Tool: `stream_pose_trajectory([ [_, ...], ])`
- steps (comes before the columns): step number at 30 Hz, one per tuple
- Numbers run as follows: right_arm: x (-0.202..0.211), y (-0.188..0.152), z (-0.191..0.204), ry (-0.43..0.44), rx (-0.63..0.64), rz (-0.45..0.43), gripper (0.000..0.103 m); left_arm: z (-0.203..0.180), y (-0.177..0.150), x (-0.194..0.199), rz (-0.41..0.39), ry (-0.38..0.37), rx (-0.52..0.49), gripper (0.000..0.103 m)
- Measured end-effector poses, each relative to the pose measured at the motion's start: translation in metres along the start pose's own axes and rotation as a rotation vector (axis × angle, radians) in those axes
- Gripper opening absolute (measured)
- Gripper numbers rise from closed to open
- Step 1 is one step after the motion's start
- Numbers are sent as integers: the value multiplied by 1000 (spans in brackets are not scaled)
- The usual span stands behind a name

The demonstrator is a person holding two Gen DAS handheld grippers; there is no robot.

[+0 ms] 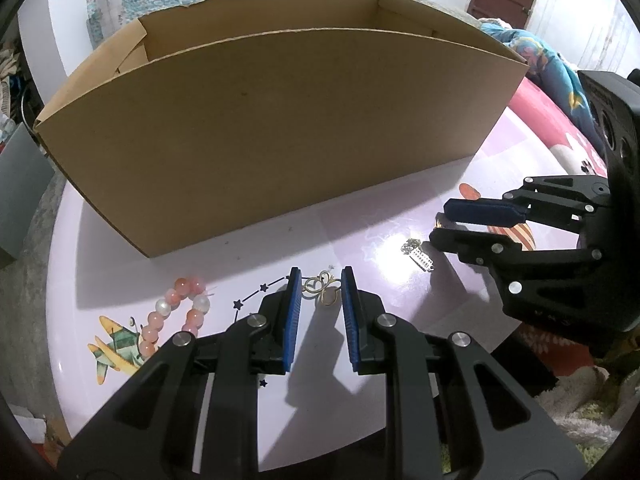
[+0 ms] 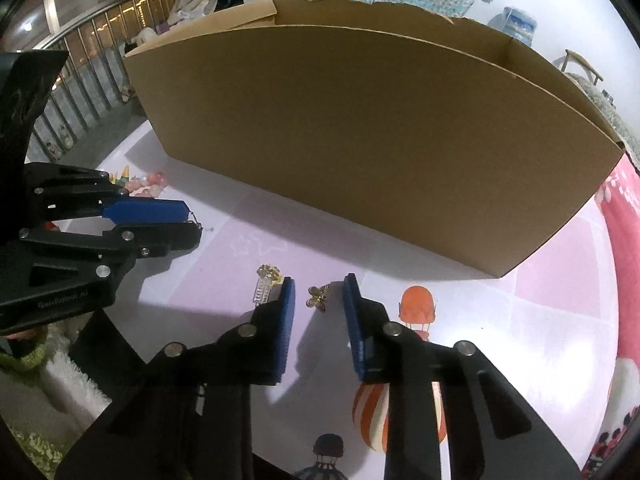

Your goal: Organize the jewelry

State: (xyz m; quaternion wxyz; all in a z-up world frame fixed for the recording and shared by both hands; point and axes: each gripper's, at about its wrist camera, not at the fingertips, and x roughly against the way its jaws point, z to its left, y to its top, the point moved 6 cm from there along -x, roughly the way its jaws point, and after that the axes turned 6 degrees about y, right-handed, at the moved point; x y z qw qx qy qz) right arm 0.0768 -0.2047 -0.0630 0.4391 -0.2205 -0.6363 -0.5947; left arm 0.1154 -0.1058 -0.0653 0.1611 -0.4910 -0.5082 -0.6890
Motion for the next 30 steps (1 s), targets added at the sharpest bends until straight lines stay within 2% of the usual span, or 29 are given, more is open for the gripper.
stream_pose_trajectory([
  [2, 0, 0, -1, 3, -7, 1, 12, 1, 0, 0, -1, 0, 0, 19],
  [7, 0, -2, 2, 19, -20, 1, 8, 2, 0, 1, -3, 2, 3, 19],
  [21, 14, -4, 0, 17, -36, -53, 6, -2, 2, 19, -43, 10, -1, 19],
  [26, 52, 14, 5, 13, -14, -136, 7, -3, 11, 49, -82, -13, -37, 19],
  [30, 97, 44, 11, 28, 31, -259, 6, 3, 39, 95, -196, -8, -84, 19],
])
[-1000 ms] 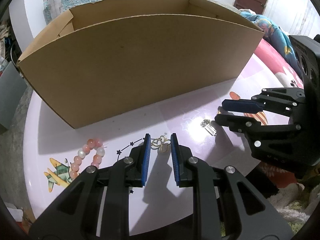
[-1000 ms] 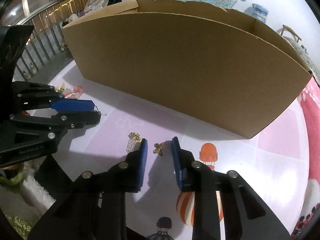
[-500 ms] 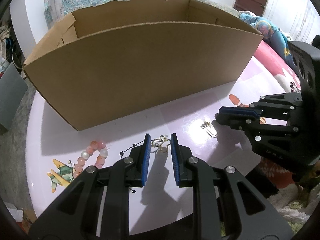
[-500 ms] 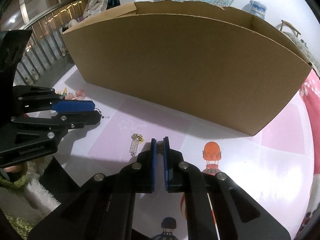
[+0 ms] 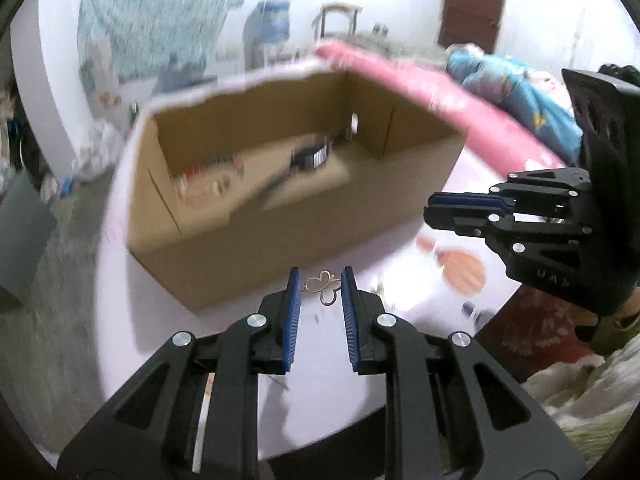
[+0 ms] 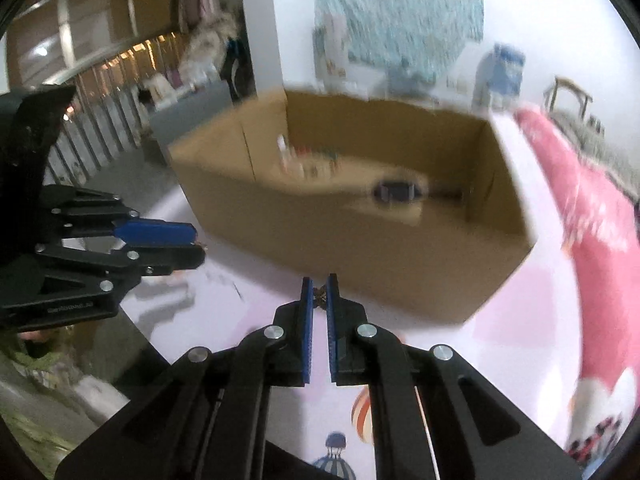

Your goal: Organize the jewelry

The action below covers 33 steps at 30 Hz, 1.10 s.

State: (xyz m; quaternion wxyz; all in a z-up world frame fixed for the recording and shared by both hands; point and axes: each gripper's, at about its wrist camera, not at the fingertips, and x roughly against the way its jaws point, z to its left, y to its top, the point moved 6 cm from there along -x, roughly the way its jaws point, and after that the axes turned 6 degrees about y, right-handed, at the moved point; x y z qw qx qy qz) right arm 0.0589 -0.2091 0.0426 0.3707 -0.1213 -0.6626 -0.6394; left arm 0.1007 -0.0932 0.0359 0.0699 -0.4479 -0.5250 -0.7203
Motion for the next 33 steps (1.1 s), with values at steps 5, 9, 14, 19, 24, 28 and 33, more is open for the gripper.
stream_pose_trajectory([
  [5, 16, 53, -12, 19, 20, -128, 7, 21, 47, 18, -116, 34, 4, 19],
  [9, -12, 80, -37, 35, -24, -75, 7, 39, 71, -12, -82, 57, 24, 19],
  [14, -67, 86, -71, 45, -132, 108, 7, 53, 78, -67, 58, 26, 70, 19],
  [19, -82, 81, -85, 34, -176, 148, 8, 53, 71, -97, 130, -19, 125, 20],
  [24, -68, 84, -87, 28, -191, 91, 23, 60, 70, -92, 105, -64, 199, 27],
  [28, -53, 89, -96, 23, -204, 42, 25, 66, 76, -82, 67, -71, 230, 28],
  [33, -30, 92, -104, 15, -229, -15, 33, 73, 81, -64, 14, -74, 253, 32],
])
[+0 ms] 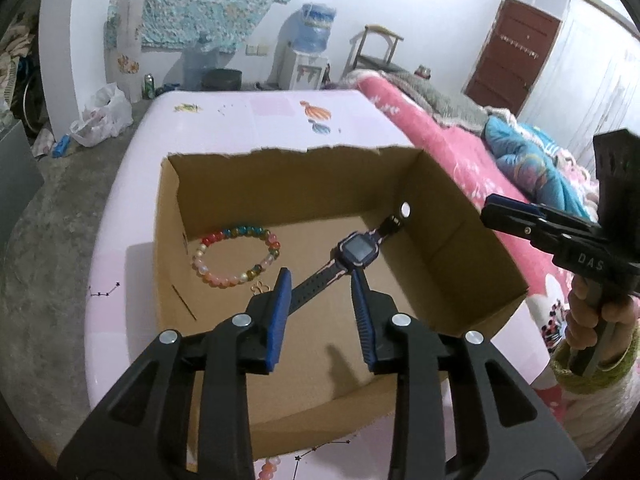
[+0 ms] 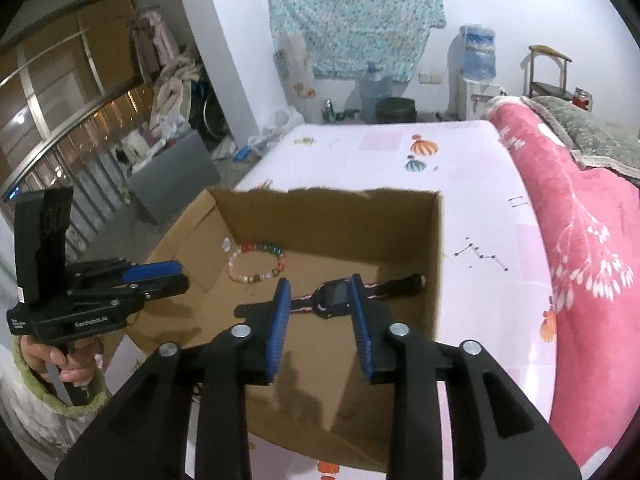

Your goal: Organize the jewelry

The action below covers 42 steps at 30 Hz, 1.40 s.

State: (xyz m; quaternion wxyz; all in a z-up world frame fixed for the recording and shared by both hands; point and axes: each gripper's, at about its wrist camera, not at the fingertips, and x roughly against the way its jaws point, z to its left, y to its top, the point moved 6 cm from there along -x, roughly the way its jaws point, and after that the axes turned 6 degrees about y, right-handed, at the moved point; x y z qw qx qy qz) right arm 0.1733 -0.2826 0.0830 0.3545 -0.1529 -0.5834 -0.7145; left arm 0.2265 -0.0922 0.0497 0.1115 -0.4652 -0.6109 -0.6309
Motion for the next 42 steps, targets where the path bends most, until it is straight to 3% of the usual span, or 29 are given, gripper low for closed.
stream_pose_trajectory([
  [11, 35, -1, 1, -6, -15, -83, 50, 3, -4, 35, -64, 15, 20, 52],
  [17, 60, -13, -1, -22, -45, -133, 64, 5, -20, 58, -92, 57, 7, 71],
  [21, 75, -29, -11, -49, -91, -158, 65, 5, -36, 69, -92, 101, -9, 82],
  [26, 87, -59, -30, -87, -178, -153, 65, 2, -59, 72, -73, 144, -36, 85],
  [33, 77, -114, -47, -116, -275, -61, 65, -8, -92, 62, -11, 191, -86, 85],
  [42, 56, -160, -35, -92, -314, 48, 65, -10, -138, 46, 88, 203, -84, 85],
])
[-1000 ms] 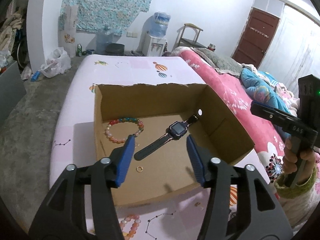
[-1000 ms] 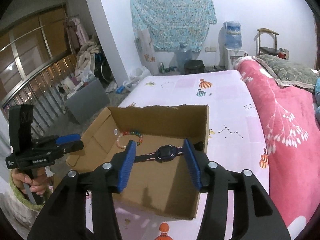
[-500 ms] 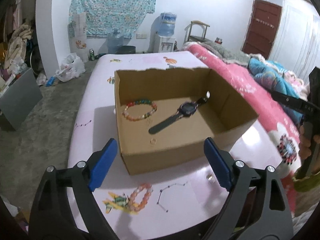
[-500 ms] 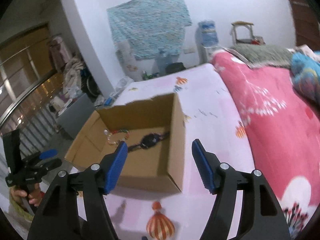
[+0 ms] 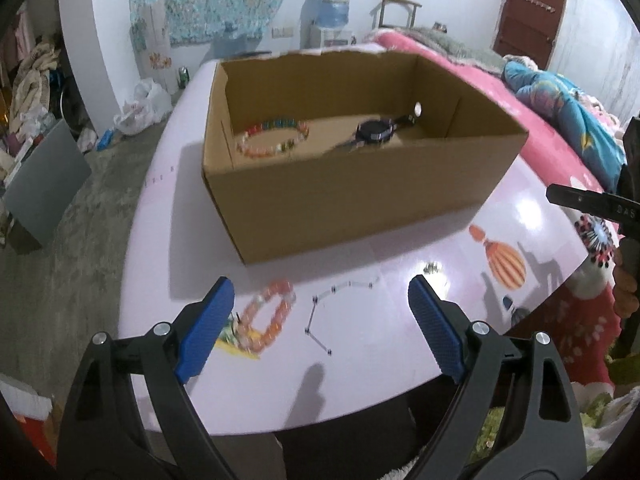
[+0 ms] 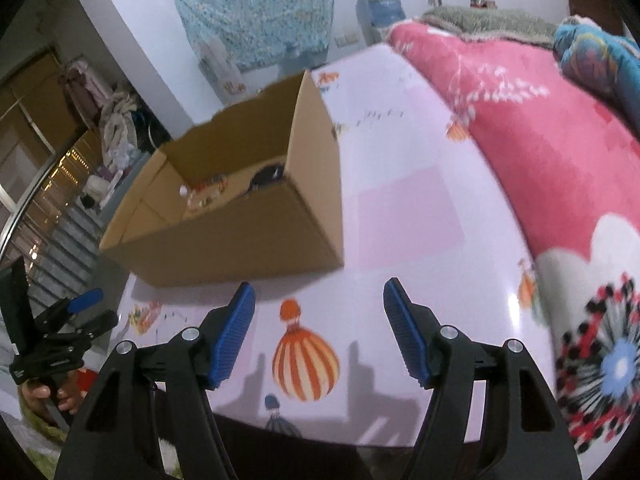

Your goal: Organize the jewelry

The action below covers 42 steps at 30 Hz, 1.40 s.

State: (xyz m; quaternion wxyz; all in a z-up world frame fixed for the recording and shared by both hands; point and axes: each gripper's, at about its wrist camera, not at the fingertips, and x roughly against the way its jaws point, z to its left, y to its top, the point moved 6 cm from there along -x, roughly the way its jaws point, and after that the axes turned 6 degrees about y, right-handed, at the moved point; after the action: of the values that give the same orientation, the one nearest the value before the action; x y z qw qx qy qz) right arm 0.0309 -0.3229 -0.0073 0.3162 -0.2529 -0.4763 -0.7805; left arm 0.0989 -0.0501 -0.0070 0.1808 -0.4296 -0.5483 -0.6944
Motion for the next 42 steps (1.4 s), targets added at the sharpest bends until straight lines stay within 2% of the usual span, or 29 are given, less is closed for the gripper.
stream_pose_trajectory([
  [3, -9, -12, 11, 14, 24, 32, 65, -4, -11, -6, 22, -4, 4, 85],
  [8, -29, -31, 42, 58, 92, 83, 65, -12, -19, -13, 8, 12, -22, 85],
  [13, -54, -48, 80, 67, 218, 127, 48, -13, -20, -12, -16, 25, -16, 84],
  [17, -73, -52, 98, 59, 281, 145, 35, -13, -19, -13, -23, 19, -15, 71],
  [18, -77, -52, 101, 55, 294, 152, 34, -15, -19, -14, -21, 9, -15, 66],
  [20, -85, -54, 106, 38, 321, 164, 30, -17, -18, -17, -15, -7, -14, 62],
  [22, -91, -57, 108, 20, 339, 177, 27, -20, -19, -20, -11, -21, -22, 55],
  [27, -101, -60, 111, -7, 369, 204, 20, -26, -19, -26, -5, -43, -54, 48],
  [31, -103, -59, 109, -26, 381, 210, 5, -30, -18, -30, -2, -65, -59, 44],
  [36, -97, -59, 98, -8, 347, 231, 5, -33, -20, -35, 11, -88, -60, 40],
  [42, -82, -61, 77, -52, 324, 238, 5, -42, -20, -41, 24, -113, -80, 35],
])
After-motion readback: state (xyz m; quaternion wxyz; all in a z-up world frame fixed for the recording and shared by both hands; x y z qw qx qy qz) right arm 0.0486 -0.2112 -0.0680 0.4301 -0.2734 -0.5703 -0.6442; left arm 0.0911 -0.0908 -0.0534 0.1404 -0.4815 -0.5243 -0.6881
